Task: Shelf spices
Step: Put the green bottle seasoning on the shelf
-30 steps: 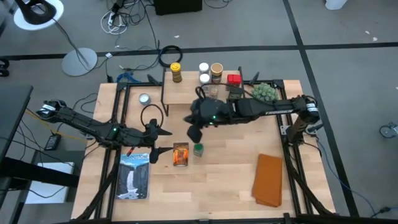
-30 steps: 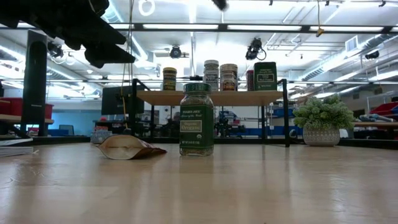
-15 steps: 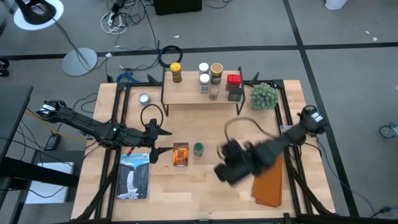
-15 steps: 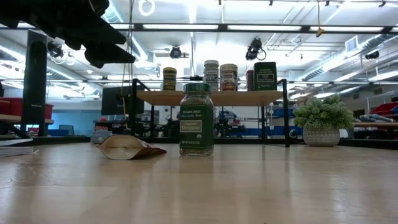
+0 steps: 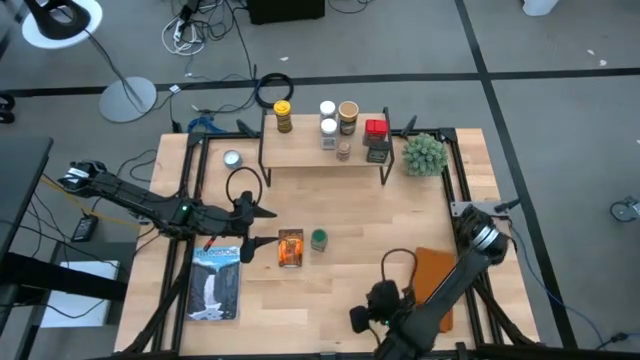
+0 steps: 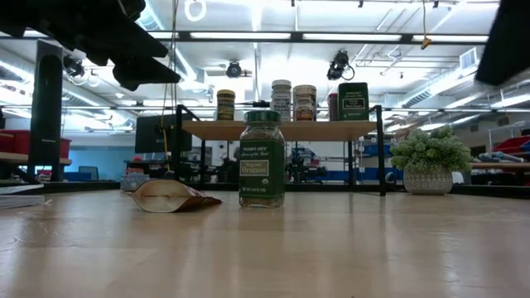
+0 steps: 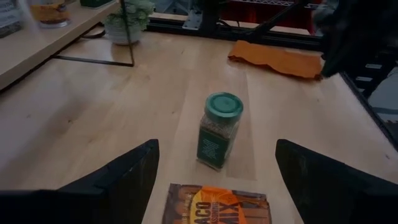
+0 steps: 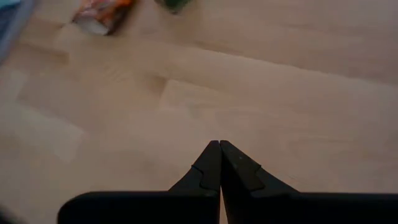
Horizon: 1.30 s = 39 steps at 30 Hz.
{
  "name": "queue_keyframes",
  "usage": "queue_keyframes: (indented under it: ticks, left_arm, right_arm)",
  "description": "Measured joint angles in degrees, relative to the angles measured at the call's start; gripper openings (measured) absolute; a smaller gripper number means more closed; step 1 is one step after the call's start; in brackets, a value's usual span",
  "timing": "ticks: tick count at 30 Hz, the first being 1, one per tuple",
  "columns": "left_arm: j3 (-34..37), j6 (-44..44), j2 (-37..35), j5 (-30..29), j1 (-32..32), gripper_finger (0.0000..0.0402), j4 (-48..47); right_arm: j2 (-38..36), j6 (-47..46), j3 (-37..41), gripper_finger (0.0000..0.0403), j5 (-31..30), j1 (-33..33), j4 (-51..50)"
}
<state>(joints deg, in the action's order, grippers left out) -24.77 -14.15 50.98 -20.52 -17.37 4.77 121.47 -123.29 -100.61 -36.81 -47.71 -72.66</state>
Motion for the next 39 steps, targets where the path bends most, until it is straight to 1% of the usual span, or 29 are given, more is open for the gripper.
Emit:
queue_keyframes:
  ticks: [2,5,7,9,16,23,26,29,35,37,39]
  left_arm:
    - [0.0,-0.02,0.0,0.82,0.0,0.0328,-0.02]
    - [0.0,-0.02,0.0,1.97,0.0,0.0328,-0.03]
    - [0.0,-0.02,0.0,2.19,-0.01,0.0328,-0.19]
    - [0.0,-0.04,0.0,2.25,0.0,0.0328,-0.17]
    - [0.0,-1.51,0.0,2.64,0.0,0.0328,-0.22]
    - [0.0,-1.94,0.0,3.19,0.0,0.0328,0.03]
    - [0.0,-2.71,0.0,3.19,0.0,0.0328,0.01]
    - [0.0,-2.71,0.0,3.17,0.0,0.0328,-0.18]
    - [0.0,-2.69,0.0,3.15,0.0,0.0328,-0.17]
    - [0.0,-2.69,0.0,3.13,0.0,0.0328,0.03]
    - [0.0,-2.67,0.0,3.11,0.0,0.0328,0.05]
  right_arm:
    - [2.94,-2.94,-0.01,0.0,-0.32,0.16,0.51]
    - [6.14,-2.82,0.01,0.0,2.34,1.8,3.55]
    - [7.29,-2.58,0.01,0.0001,2.56,2.87,4.56]
    - [7.86,-0.74,0.01,0.0004,1.15,3.78,6.83]
    - [7.85,6.01,-0.01,0.0018,-8.16,5.83,10.5]
    - [7.85,13.74,-0.01,0.0025,-8.37,8.18,12.74]
    - [7.85,15.97,-0.01,0.0026,-7.35,9.65,14.03]
    - [7.85,20.06,-0.01,0.0035,-7.03,11.0,16.87]
    - [7.85,36.04,-0.01,0.0071,-6.96,14.39,28.17]
    - [7.85,41.14,-0.01,0.0082,-7.13,15.57,30.37]
    - [7.85,44.1,-0.01,0.0091,-7.89,16.68,30.96]
